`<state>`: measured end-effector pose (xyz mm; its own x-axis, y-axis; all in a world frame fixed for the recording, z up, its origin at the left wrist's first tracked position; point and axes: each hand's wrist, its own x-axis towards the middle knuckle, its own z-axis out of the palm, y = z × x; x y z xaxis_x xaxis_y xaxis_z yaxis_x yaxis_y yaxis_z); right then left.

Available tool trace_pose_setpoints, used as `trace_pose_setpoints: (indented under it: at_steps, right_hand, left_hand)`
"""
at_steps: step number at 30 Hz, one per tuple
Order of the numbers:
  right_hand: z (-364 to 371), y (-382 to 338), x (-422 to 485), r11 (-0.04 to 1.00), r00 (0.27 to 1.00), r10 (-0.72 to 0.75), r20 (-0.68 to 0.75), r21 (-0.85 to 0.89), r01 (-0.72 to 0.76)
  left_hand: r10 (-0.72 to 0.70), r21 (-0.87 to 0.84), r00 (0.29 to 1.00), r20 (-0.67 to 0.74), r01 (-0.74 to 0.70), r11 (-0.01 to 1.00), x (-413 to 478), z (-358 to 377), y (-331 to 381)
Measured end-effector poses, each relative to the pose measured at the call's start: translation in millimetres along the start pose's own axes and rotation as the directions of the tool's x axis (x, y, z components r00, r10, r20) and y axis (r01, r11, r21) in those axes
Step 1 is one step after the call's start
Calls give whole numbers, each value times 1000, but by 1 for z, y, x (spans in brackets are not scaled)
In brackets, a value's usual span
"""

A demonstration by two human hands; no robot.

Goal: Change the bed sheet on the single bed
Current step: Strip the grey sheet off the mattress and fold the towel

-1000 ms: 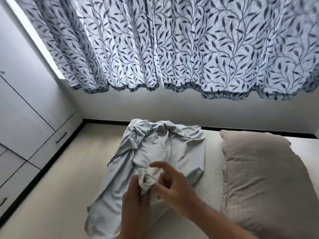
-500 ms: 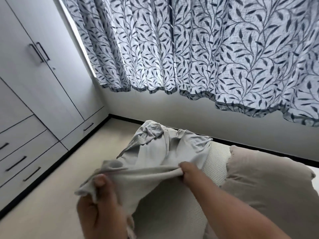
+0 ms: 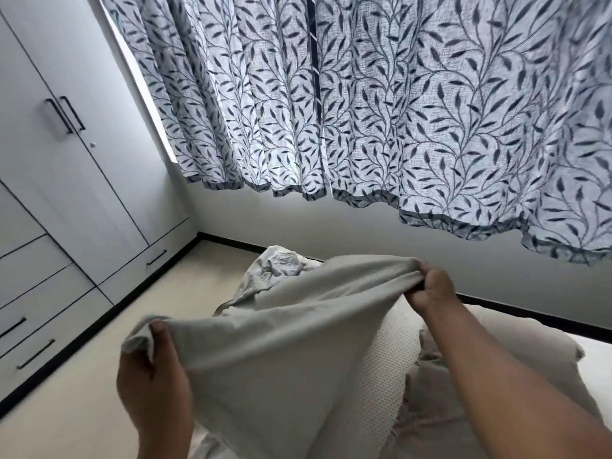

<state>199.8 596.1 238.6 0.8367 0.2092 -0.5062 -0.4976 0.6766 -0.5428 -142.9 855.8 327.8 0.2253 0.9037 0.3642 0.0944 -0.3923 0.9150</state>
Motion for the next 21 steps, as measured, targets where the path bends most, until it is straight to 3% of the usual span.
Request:
trace_pose_setpoints:
  at_steps: [4,8,12,15,21]
  right_hand:
    - [-19,-31,-48,994,998,-56,-28,-95,53]
    - [-62,-51,-66,988,978,35,-204,-138,-64]
    - [-90,-69,-91,959,986,112,-120,-248,-139]
    - [-96,-83,-100,966,992,64,-109,-241,-88]
    - [-116,-128,-99,977,979,-201,-36,-74,198]
  left_hand:
    - [-97,34,993,72,95,995,3,32,-25]
    - [-163,6,984,68,163,987,-10,63,-39]
    - [-226,-112,970,85,235,966,-32,90,-34]
    - [-178,-125,974,141,195,973,-55,107,-18]
    - [-83,-120,932,352,133,984,-120,137,28]
